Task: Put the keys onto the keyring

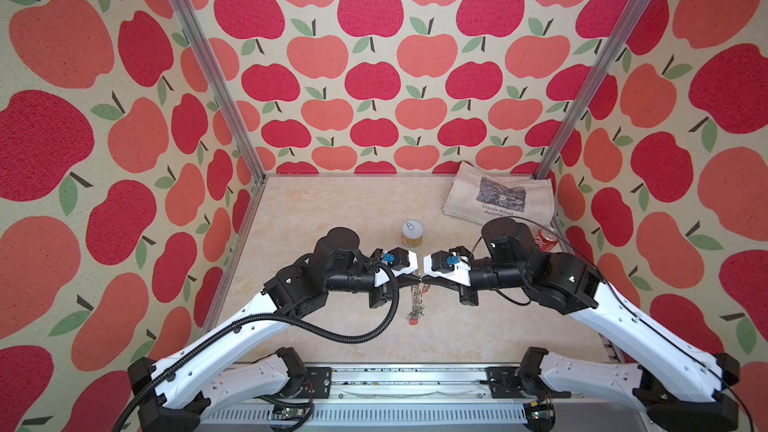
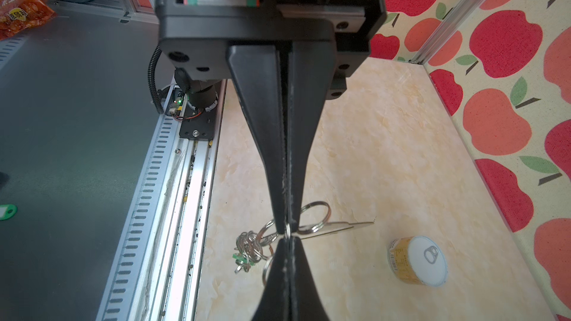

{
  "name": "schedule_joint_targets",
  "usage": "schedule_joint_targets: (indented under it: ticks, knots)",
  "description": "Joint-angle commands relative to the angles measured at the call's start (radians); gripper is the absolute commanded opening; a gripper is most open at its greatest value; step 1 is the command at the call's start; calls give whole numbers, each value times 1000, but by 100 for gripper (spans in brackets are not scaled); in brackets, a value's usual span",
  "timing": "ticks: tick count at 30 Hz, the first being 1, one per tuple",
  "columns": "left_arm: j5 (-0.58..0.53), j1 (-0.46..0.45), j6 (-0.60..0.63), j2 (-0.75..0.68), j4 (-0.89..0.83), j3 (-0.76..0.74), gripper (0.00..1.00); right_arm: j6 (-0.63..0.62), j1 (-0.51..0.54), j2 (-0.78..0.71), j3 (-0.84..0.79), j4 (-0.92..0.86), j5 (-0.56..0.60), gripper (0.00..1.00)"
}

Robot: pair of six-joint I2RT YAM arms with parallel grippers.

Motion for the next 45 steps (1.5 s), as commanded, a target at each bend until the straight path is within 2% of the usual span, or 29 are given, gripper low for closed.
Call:
schedule_joint_targets:
  ticks: [1,2,3,5,7,11,22,42,45]
  knots:
    - [10,3,-14,-30,78,-22,0,12,6,-17,0,40,-20,4]
    - [6,6,-13,-39,90,-31,0,9,5,-18,0,35,-17,10]
    - [6,9,-13,-52,106,-42,0,8,2,-23,0,31,-9,22]
    - [9,18,-17,-77,138,-60,0,14,-14,-38,-3,31,-5,28]
    - [22,35,-23,-107,192,-91,0,31,-45,-60,-9,46,-23,28]
    - [50,63,-59,-144,292,-136,0,95,-108,-92,-33,108,-135,27]
    - [85,71,-98,-151,406,-162,0,229,-131,-83,-109,296,-268,24]
    - [96,73,-115,-158,491,-182,0,282,-158,-45,-118,298,-351,20]
    - [98,73,-114,-156,490,-180,0,279,-158,-45,-119,297,-353,16]
